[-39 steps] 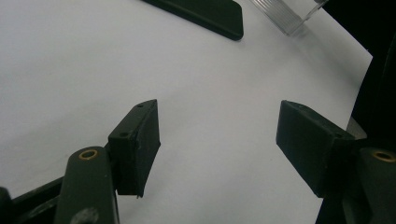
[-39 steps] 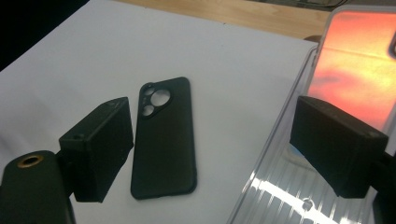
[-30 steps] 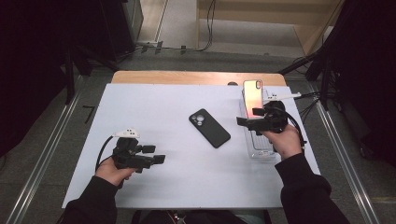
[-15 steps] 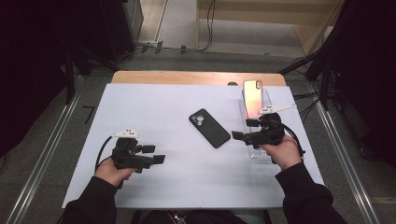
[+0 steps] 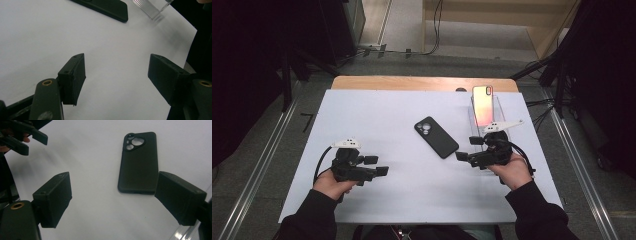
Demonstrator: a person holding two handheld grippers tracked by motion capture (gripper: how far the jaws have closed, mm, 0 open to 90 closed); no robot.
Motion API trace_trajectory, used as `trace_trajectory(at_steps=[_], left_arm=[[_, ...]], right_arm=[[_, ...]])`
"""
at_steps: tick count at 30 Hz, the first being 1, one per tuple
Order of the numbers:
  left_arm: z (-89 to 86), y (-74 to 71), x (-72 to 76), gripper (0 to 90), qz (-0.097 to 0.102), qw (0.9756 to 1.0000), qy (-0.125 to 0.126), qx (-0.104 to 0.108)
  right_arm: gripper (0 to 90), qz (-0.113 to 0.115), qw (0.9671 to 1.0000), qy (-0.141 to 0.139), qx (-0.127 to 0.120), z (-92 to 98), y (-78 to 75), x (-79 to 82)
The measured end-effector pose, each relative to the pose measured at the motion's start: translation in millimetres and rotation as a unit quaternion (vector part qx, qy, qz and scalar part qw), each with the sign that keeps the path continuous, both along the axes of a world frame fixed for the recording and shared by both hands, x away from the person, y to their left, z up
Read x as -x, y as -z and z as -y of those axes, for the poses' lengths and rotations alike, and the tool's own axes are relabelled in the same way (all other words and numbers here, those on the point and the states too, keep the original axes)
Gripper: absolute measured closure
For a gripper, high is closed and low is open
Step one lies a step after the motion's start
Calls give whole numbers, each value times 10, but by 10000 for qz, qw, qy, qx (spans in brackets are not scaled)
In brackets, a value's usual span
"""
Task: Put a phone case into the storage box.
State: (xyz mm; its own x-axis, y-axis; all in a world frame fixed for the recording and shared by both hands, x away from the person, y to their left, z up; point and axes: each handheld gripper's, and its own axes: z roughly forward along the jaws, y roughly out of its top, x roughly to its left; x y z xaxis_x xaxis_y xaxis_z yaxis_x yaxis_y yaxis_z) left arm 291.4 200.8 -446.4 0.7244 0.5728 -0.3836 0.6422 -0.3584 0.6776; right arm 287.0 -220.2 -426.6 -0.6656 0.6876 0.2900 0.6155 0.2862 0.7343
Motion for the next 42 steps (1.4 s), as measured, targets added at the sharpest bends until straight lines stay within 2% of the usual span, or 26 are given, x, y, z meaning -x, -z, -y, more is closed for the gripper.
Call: trace_trajectory(at_steps=[11,17,36,42], left_arm=[[-8,-3,7,306,15,10000,1,6],[-32,-3,31,306,-2,10000,-18,35],[-146,5,171,307,26,9999,-168,27],[-162,10,187,306,23,9998,-179,23]], right_arm=[[125,-35,9997,-221,-9,-80,42,77],[125,22,9993,-356,-64,-132,60,50],[125,27,9997,-243,40,-318,44,-236],[125,77,9998,-181,-50,-374,14,-342]])
